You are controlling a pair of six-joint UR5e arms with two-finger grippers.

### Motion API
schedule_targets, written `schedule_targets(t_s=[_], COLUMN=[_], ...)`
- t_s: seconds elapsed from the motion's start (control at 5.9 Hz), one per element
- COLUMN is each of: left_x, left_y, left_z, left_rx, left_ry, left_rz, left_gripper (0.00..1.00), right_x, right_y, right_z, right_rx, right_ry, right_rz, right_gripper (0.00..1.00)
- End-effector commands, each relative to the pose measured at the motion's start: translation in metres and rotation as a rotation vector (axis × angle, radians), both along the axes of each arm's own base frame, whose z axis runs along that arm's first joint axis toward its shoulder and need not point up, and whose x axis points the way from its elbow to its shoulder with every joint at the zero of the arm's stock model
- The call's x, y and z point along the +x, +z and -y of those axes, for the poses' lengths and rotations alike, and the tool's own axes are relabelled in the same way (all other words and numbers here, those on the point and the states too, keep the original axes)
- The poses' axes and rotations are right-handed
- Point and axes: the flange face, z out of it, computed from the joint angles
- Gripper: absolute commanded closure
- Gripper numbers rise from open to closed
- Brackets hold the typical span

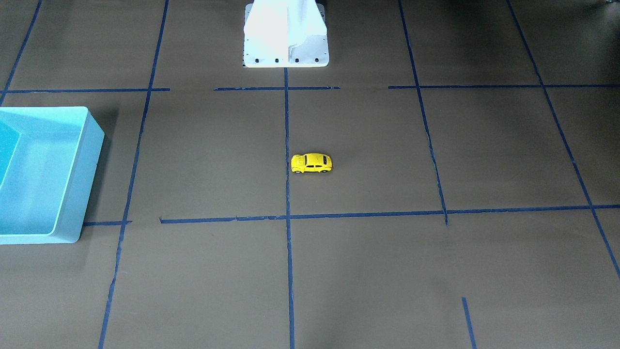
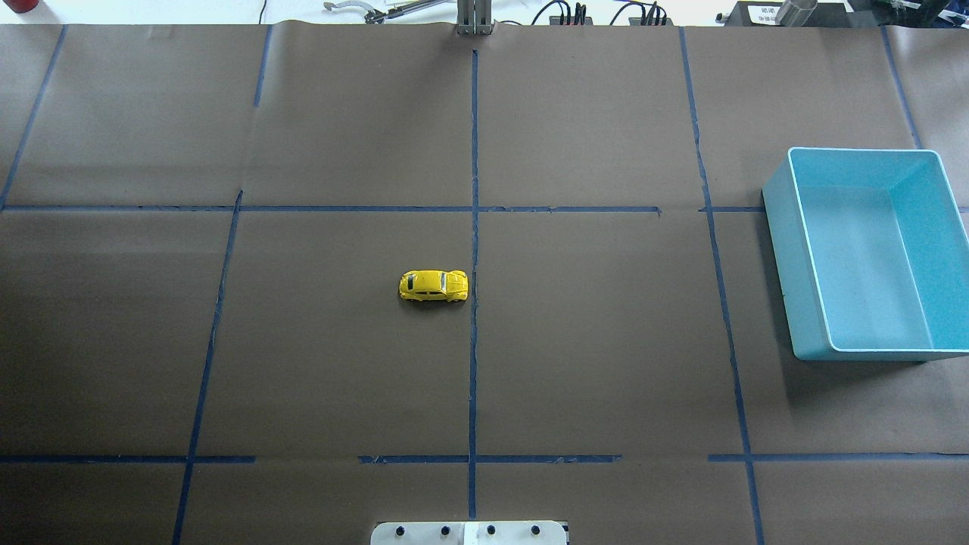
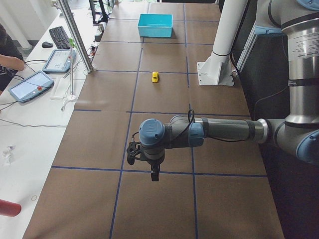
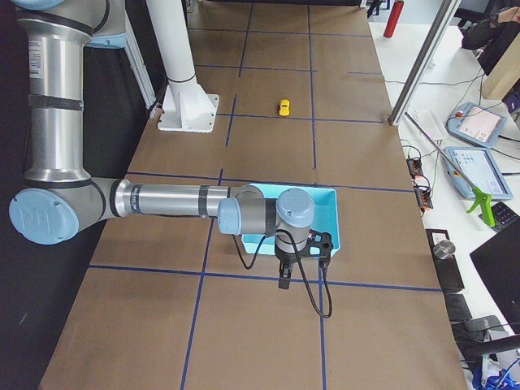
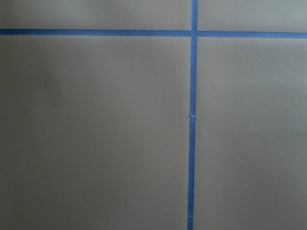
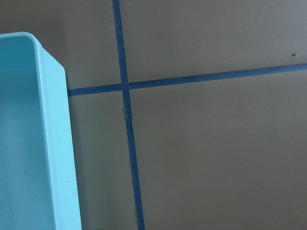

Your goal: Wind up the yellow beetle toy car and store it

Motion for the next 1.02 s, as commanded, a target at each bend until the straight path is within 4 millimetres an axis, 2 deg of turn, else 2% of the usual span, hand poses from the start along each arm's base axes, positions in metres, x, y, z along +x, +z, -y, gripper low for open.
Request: schedule_targets(t_s=[0.0, 0.85], left_x=[-0.001, -0.001], left_y=[0.0, 0.013], left_z=[0.002, 0.0], left_rx=[-0.006, -0.015], left_ry=[-0.008, -0.001], left_rz=[0.004, 0.006], left_gripper=[0.0, 0.0], right_x=[0.0, -0.002], right_y=[0.0, -0.005], right_z=[-0.001, 0.0], right_rx=[0.0, 0.006], right_ry=[0.0, -0.005], right_rz=[0.0, 0.014], right_gripper=[0.0, 0.0])
